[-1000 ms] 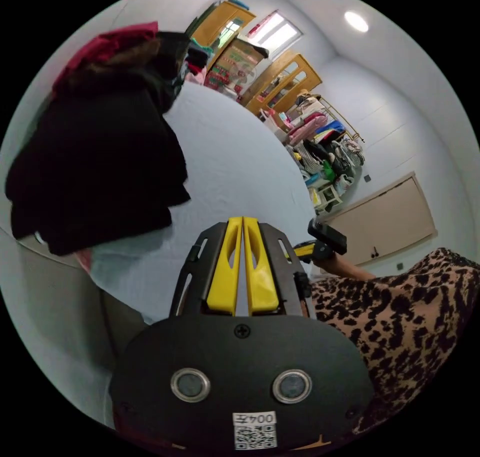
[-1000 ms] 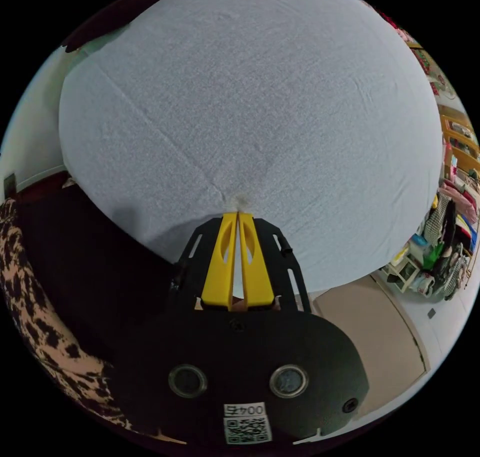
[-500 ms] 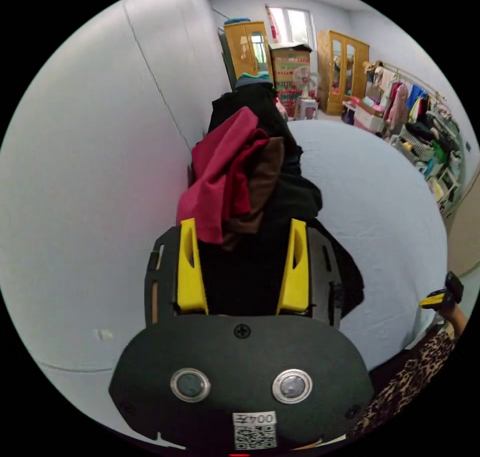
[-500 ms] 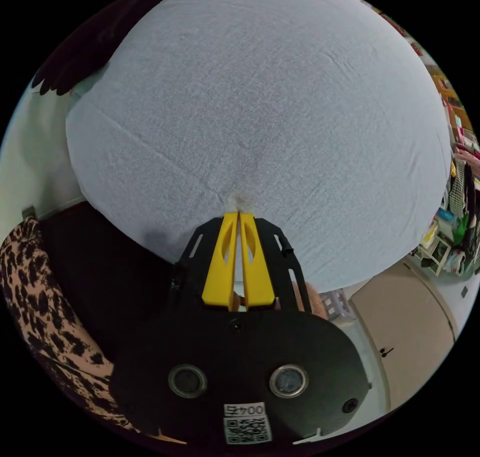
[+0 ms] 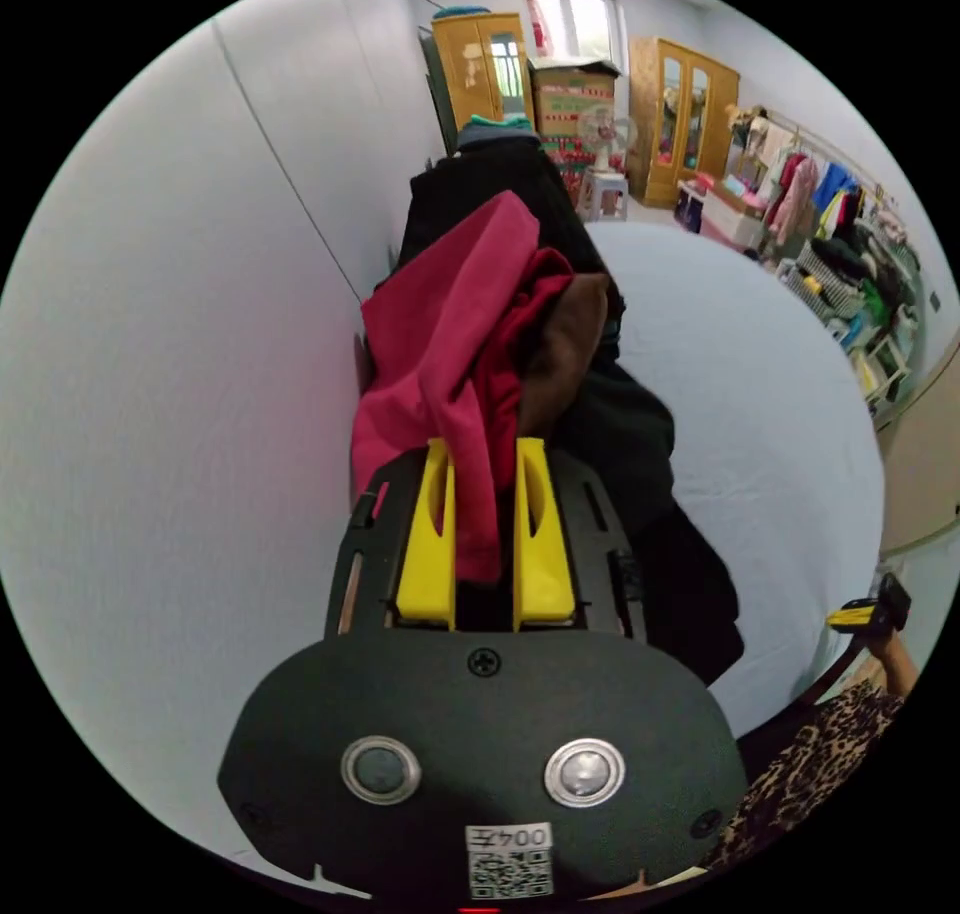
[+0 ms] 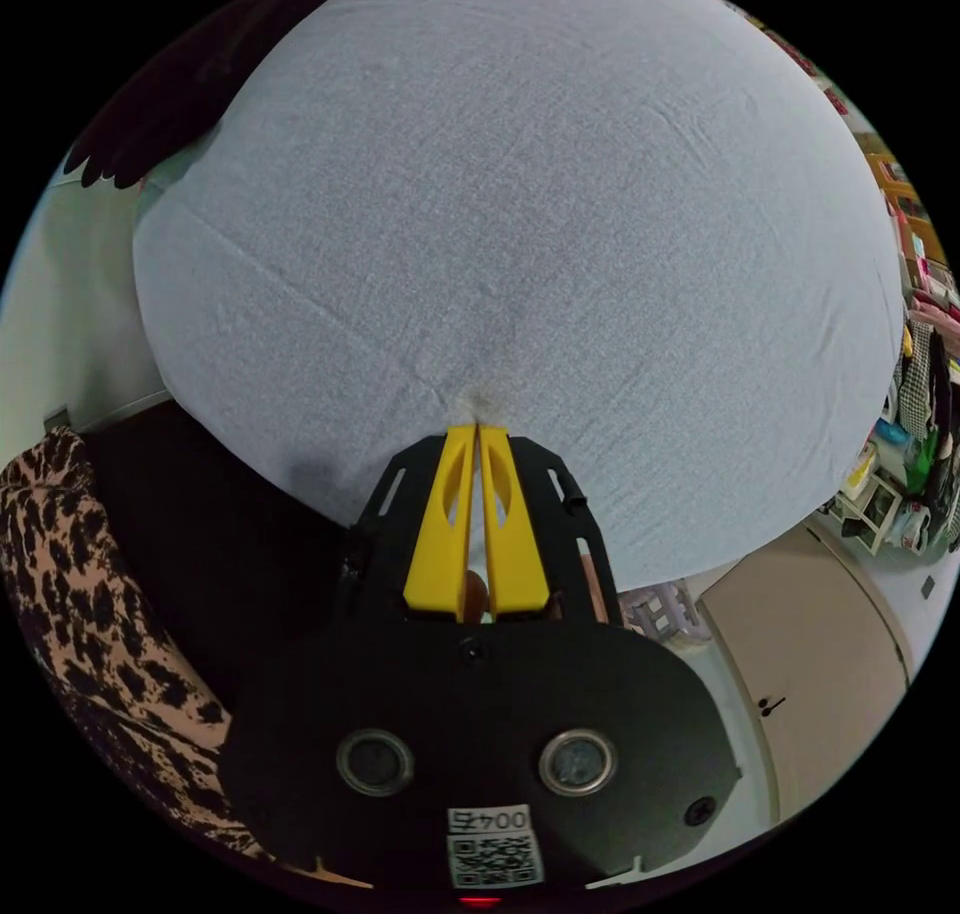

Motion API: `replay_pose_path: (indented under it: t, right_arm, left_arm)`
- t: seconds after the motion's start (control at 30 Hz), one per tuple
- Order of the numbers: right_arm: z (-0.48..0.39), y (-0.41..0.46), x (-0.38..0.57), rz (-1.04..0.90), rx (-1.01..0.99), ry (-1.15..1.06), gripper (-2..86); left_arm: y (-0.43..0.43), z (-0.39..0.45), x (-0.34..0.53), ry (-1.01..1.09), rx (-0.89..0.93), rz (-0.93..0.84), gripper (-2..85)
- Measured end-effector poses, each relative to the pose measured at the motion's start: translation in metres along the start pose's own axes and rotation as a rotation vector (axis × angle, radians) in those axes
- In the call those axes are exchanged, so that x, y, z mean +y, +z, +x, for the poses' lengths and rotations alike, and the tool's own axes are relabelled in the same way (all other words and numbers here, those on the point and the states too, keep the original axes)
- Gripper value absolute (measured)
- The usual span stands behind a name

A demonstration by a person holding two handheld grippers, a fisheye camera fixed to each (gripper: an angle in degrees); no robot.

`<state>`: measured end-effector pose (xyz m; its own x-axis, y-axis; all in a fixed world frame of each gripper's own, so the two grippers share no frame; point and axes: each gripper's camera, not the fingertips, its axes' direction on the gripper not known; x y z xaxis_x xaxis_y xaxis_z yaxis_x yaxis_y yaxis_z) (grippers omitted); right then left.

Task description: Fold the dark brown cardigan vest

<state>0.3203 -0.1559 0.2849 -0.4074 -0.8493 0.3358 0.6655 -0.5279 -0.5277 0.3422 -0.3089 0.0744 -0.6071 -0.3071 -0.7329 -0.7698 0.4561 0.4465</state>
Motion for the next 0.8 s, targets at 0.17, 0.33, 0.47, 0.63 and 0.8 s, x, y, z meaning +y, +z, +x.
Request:
replay_pose_path:
  t: [0.17, 0.33, 0.47, 0.63, 0.8]
  right_arm:
    - [0.003, 0.001, 0.003, -0.014, 0.005, -0.006, -0.6]
    - [0.009, 0.003, 0.008, -0.001, -0.016, 0.003, -0.6]
    - [0.018, 0.005, 0.015, 0.023, -0.061, 0.015, -0.6]
    - [0.030, 0.008, 0.020, 0.032, -0.124, 0.036, -0.6]
    - [0.038, 0.012, 0.022, 0.018, -0.162, 0.057, -0.5]
  left_arm:
    - [-0.051, 0.007, -0.020, 0.054, 0.059, 0.099, 8.0]
    - [-0.130, 0.028, -0.023, 0.123, 0.202, 0.262, 5.8]
    - [-0.185, 0.065, -0.030, 0.216, 0.349, 0.353, 3.6]
    - [-0.083, 0.118, -0.048, 0.245, 0.435, 0.158, 3.7]
    - [-0.009, 0.136, -0.004, 0.211, 0.634, 0.134, 6.4]
